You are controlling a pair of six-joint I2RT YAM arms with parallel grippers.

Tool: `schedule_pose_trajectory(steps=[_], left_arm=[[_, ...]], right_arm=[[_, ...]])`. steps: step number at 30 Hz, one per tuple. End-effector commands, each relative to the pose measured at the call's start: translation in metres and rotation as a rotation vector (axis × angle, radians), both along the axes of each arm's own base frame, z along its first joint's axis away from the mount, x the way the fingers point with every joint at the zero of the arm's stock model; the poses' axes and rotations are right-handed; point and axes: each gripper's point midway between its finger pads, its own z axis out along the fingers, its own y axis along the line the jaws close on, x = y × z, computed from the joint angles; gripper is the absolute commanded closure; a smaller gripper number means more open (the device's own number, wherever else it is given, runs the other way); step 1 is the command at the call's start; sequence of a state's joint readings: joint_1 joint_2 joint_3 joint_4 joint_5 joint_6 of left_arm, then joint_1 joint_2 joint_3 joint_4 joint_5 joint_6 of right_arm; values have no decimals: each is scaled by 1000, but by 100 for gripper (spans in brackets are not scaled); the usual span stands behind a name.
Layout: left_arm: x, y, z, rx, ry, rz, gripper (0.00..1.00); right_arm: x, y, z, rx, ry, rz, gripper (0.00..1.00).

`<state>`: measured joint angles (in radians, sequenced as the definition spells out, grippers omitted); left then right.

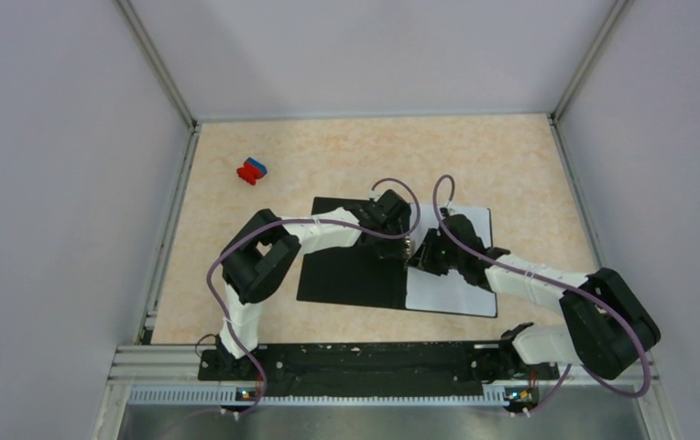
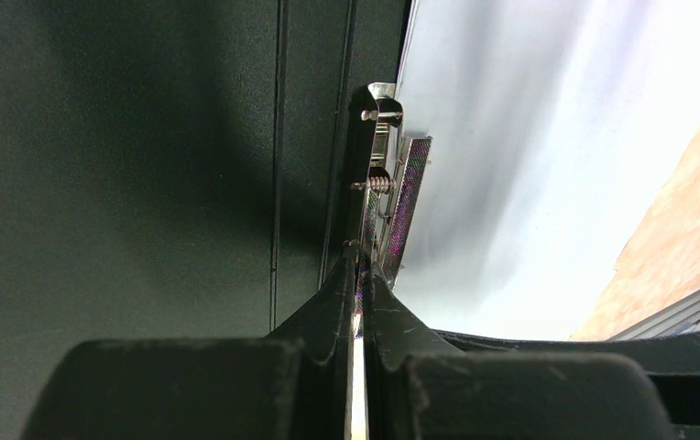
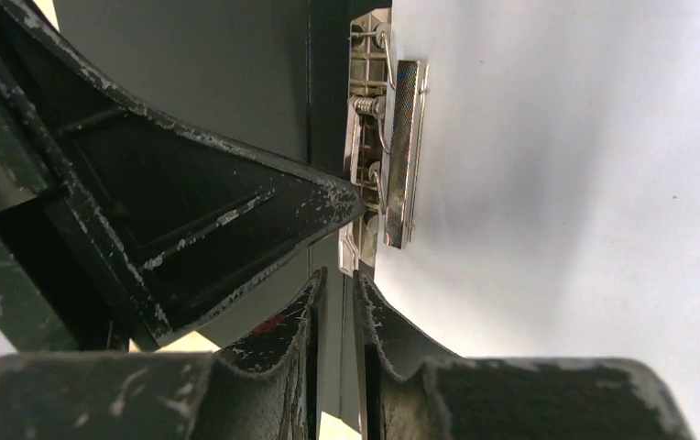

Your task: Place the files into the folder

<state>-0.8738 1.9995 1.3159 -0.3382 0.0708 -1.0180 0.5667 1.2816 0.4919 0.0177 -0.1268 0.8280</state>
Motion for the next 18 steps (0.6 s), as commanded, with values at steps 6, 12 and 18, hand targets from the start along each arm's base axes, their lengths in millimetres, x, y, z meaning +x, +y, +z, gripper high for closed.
schedule_pose_trajectory(steps=[6,12,18], left_arm=[[-54,71,-82,332,195,-47,100],[-54,71,-83,332,194,-46,100],[-53,72,-83,336,187,-51,100]], right_arm=[[15,7,-2,17,-16,-28,83],[15,8,-10,-11,-5,-22,85],[11,-1,-24,-97,19,-45,90]])
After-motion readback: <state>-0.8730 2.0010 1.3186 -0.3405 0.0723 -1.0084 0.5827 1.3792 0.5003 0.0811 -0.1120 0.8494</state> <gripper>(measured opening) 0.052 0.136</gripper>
